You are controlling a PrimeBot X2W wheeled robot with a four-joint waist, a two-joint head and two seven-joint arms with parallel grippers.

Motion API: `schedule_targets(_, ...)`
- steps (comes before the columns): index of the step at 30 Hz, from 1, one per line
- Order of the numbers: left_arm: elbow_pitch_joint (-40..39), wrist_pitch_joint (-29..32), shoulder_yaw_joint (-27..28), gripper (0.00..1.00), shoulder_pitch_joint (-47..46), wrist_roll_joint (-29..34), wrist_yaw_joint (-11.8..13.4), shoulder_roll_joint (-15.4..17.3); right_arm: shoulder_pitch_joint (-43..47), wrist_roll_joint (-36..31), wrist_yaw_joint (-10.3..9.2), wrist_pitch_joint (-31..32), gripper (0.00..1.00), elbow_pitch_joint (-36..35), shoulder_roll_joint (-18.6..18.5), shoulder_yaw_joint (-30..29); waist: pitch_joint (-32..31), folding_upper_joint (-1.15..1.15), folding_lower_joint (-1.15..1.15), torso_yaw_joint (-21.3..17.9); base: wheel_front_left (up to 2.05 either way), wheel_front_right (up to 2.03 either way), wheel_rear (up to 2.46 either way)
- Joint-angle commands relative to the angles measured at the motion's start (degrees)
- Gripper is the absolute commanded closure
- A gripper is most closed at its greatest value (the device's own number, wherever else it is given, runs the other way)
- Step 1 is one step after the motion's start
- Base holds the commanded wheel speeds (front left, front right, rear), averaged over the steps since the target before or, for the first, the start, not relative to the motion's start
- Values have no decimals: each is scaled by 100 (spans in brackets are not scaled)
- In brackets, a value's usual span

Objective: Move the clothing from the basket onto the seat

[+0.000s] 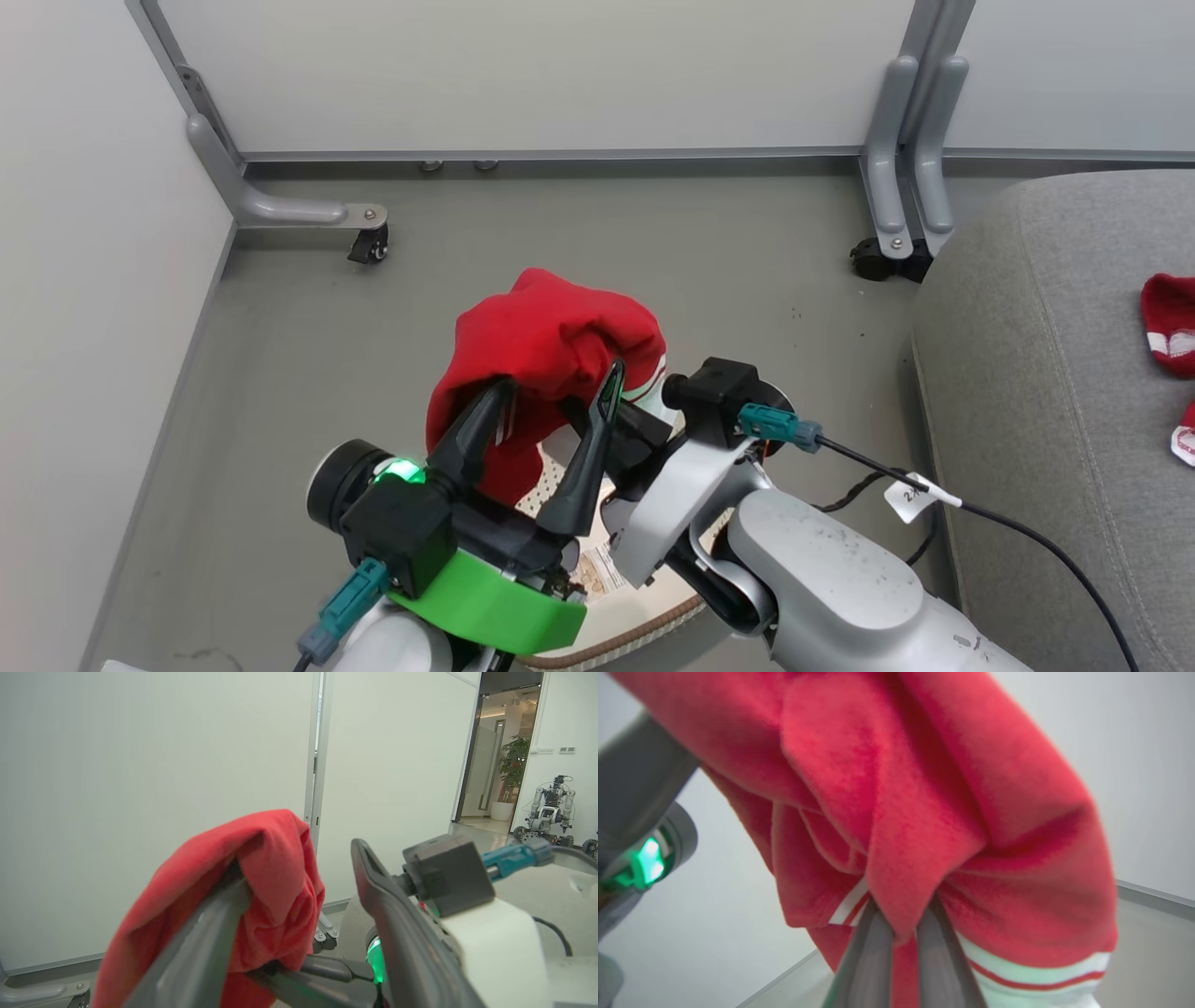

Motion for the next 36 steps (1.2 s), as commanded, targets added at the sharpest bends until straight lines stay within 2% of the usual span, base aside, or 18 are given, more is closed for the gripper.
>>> schedule_targets(1,-15,-47,24,0,58,-10,52,52,-21,-42,1,-40,100,21,-3,-53,-15,0,0,-13,0,0,0)
schedule_targets(6,-22,-8,45,0,86,17,92,113,2,-113,1,-61,100,27,-2,-243,-30,0,0,-49,0,0,0)
schedule_targets(15,180,80,232,0,207,48,363,272,127,-316,1,-89,100,-43,-2,-765,-55,0,0,-150,0,0,0)
schedule_targets(26,871,-126,925,0,520,-51,857,603,498,-895,1,17,100,-406,-3,-1555,-32,0,0,-337,0,0,0)
schedule_targets(31,1279,-246,1335,0,735,-170,990,754,807,-1140,1,171,100,-722,-2,-1864,-30,0,0,-416,0,0,0)
schedule_targets(36,1708,-330,1731,0,995,-284,988,828,1123,-1317,1,360,100,-1081,-1,-2063,-60,0,0,-475,0,0,0)
